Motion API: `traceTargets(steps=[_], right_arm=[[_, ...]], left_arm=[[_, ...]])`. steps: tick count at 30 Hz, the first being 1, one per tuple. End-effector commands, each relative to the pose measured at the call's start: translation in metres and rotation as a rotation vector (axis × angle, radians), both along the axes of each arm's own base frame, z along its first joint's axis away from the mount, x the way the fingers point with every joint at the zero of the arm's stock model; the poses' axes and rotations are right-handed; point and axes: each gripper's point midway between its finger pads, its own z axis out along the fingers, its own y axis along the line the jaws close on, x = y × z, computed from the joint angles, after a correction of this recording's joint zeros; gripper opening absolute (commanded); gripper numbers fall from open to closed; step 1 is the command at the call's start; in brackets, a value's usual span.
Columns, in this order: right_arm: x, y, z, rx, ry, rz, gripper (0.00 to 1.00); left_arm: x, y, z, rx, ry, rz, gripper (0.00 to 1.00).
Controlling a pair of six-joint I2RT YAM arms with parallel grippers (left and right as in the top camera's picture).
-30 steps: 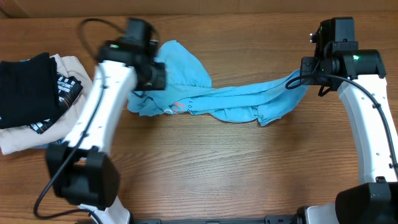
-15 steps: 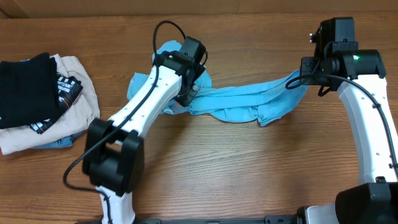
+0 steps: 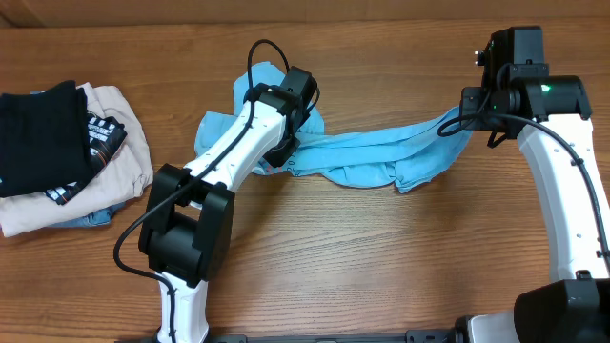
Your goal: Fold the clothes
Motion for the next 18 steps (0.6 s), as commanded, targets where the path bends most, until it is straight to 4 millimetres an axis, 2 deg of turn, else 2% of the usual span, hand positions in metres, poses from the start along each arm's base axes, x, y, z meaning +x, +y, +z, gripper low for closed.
traceTargets(steps=[1,11,18], right_arm=[[0.0006,0.001,0.0015,0.0,-0.007,0.005,0.04],[0.0003,0.001,0.0013,0.001,-0.006,0.004,0.04],[0.0,0.001,0.0012,0.0,-0.004,0.005,0.04]], left_arm=[[-0.0067,0.0056,-0.0145,0.025,0.037,-0.017,0.49],[-0.0058,0.0031,-0.0205,0.008,0.03,-0.023,0.47],[-0.0032,0.0019,-0.0208,0.002,0.018,-0.022,0.37]])
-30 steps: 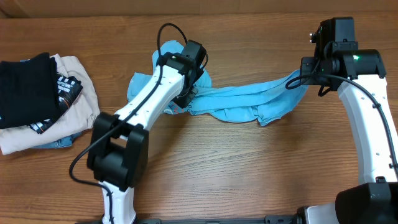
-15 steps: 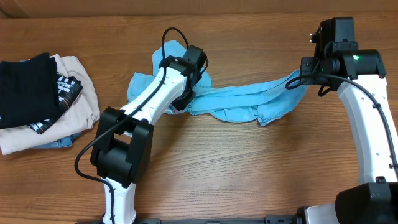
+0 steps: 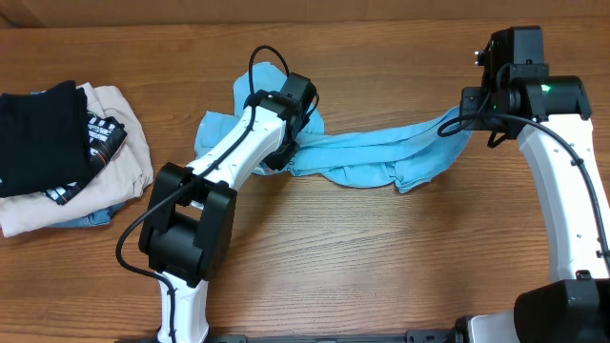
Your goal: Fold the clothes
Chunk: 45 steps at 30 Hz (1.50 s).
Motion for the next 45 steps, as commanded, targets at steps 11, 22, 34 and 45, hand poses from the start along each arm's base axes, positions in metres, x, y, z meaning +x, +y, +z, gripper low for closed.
traceTargets(steps=[11,22,34,45], right_arm=[[0.0,0.001,0.001,0.0,-0.005,0.005,0.04],[0.004,0.002,0.005,0.013,-0.025,-0.002,0.04],[-0.016,0.017,0.107,0.089,-0.219,0.046,0.04],[-0.118,0.016,0.258,0.095,-0.552,0.063,0.04]], left_arm=[[-0.002,0.001,-0.008,0.004,0.02,-0.015,0.04],[0.018,-0.007,0.069,-0.071,-0.119,0.03,0.04],[0.01,0.037,0.267,-0.272,-0.539,0.151,0.04],[-0.116,0.089,0.453,-0.508,-1.015,0.212,0.04]])
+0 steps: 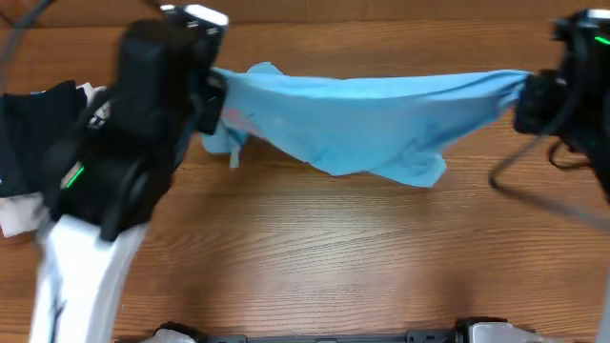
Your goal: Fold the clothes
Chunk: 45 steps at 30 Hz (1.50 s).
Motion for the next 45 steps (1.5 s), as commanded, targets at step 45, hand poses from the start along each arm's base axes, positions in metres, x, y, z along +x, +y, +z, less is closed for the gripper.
traceTargets(steps=[45], right_arm=[[0.105,-0.083,0.002,-0.14,-0.019,-0.31,0.04]], left_arm=[[0.077,0.022,0.054,-0.019,-0.093,0.004,0.04]])
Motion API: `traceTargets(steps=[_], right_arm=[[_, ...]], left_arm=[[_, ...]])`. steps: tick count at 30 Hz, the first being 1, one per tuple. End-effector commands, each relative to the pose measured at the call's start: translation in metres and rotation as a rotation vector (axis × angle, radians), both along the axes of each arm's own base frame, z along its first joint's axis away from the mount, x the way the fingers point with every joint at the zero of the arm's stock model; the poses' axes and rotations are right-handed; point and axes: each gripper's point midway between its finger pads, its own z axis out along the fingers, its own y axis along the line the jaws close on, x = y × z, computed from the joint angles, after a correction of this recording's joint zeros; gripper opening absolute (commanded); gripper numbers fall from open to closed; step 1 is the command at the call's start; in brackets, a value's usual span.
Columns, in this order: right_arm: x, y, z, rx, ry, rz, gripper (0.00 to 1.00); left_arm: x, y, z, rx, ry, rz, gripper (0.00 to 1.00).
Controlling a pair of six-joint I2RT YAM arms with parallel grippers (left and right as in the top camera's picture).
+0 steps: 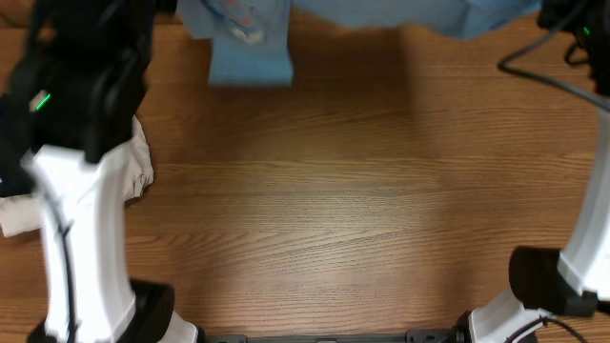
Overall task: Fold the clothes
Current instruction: 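Lift the shirt with both grippers and lay it flat across the table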
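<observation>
A light blue garment (250,46) hangs in the air along the top edge of the overhead view, high above the wooden table (334,210). It is stretched between both raised arms, and one sleeve or corner droops at its left. My left gripper (168,11) holds its left end and my right gripper (547,13) its right end. The fingers themselves are blurred and partly cut off by the frame. Much of the garment lies beyond the top edge.
The left arm (81,143) rises close to the camera and covers most of a pile of folded clothes, of which a beige edge (143,170) shows. The right arm's base (548,281) stands at the lower right.
Both arms have risen higher and moved toward the back. The blue garment, spread in the air over the table's back half before, is now at the top edge and partly out of view.
The garment lay crumpled on the table, my left gripper at its left part and my right gripper holding its right end. It stayed so for a moment. Then both arms held it spread in the air. Now it hangs higher and farther back.
</observation>
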Motion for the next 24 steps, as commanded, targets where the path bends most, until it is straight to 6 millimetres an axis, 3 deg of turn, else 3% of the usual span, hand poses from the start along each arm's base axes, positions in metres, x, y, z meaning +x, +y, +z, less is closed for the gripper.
traceTargets(steps=[1,4,10,14,18,21,24], right_arm=[[-0.013,-0.019,-0.034,0.001,0.139,-0.08,0.04],[-0.02,-0.018,-0.076,0.014,0.296,-0.073,0.04],[-0.031,-0.025,-0.152,0.033,0.537,-0.092,0.04],[-0.045,-0.037,-0.208,0.06,0.685,-0.132,0.04],[-0.069,-0.065,-0.255,0.099,0.783,-0.263,0.04],[-0.084,-0.081,-0.277,0.17,0.811,-0.335,0.04],[-0.086,-0.082,-0.284,0.257,0.8,-0.334,0.04]], left_arm=[[-0.014,-0.025,-0.062,-0.132,0.254,-0.126,0.04],[-0.03,-0.045,-0.127,-0.205,0.524,-0.197,0.04],[-0.044,-0.06,-0.257,-0.233,0.987,-0.206,0.04],[-0.063,-0.081,-0.326,-0.328,1.237,-0.253,0.04],[-0.094,-0.099,-0.377,-0.353,1.446,-0.293,0.04],[-0.118,-0.111,-0.396,-0.319,1.54,-0.33,0.04],[-0.137,-0.125,-0.405,-0.28,1.599,-0.364,0.04]])
